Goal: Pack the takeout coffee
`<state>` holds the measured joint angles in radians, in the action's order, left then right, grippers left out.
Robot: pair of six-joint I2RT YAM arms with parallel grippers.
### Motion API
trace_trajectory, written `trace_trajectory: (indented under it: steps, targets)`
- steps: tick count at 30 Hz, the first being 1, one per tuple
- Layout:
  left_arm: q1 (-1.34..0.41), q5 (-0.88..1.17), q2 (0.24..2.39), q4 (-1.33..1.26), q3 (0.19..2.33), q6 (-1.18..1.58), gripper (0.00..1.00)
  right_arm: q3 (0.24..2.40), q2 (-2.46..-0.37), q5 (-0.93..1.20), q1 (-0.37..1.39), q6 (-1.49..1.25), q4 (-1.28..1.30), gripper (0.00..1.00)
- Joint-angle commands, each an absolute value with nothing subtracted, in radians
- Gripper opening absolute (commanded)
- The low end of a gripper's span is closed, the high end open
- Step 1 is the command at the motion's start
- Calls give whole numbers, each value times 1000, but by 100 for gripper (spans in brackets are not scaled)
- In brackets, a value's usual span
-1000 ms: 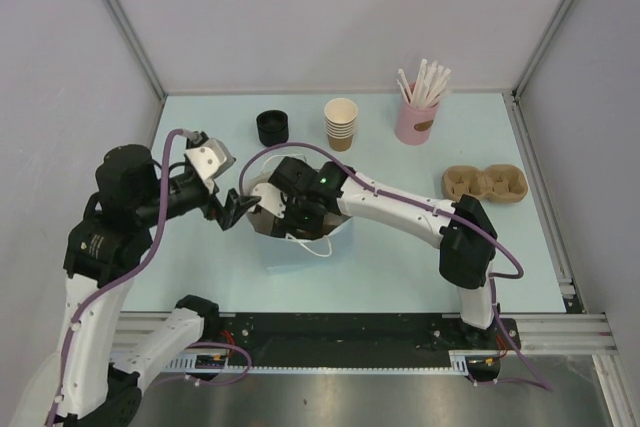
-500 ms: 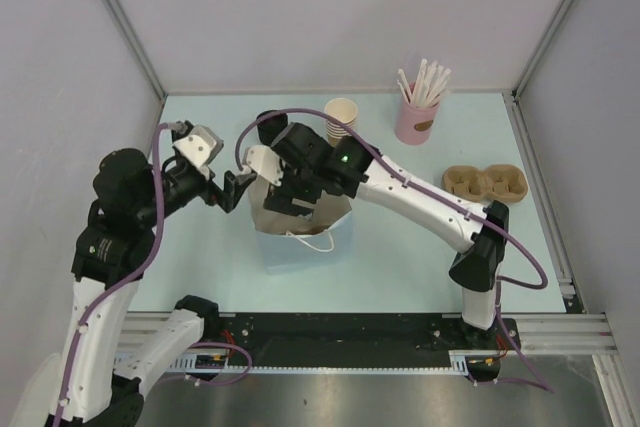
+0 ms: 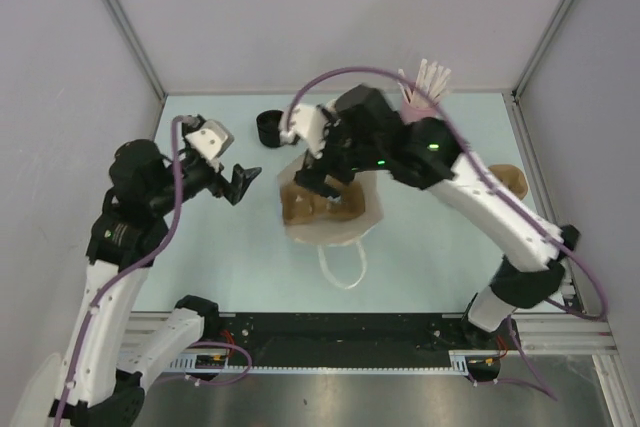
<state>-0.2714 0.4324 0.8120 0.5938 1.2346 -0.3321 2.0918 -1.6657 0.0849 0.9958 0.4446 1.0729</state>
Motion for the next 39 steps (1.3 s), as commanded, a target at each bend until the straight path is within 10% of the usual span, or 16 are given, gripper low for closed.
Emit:
trace_trajectory:
  steps: [1, 39]
  targets:
    - [-262, 374, 905, 641, 1209, -377, 94, 2120, -1468, 278, 924, 423, 997, 97]
    - [-262, 315, 758, 769, 1281, -391, 92, 2322, -1882, 221, 1074, 383, 905, 100]
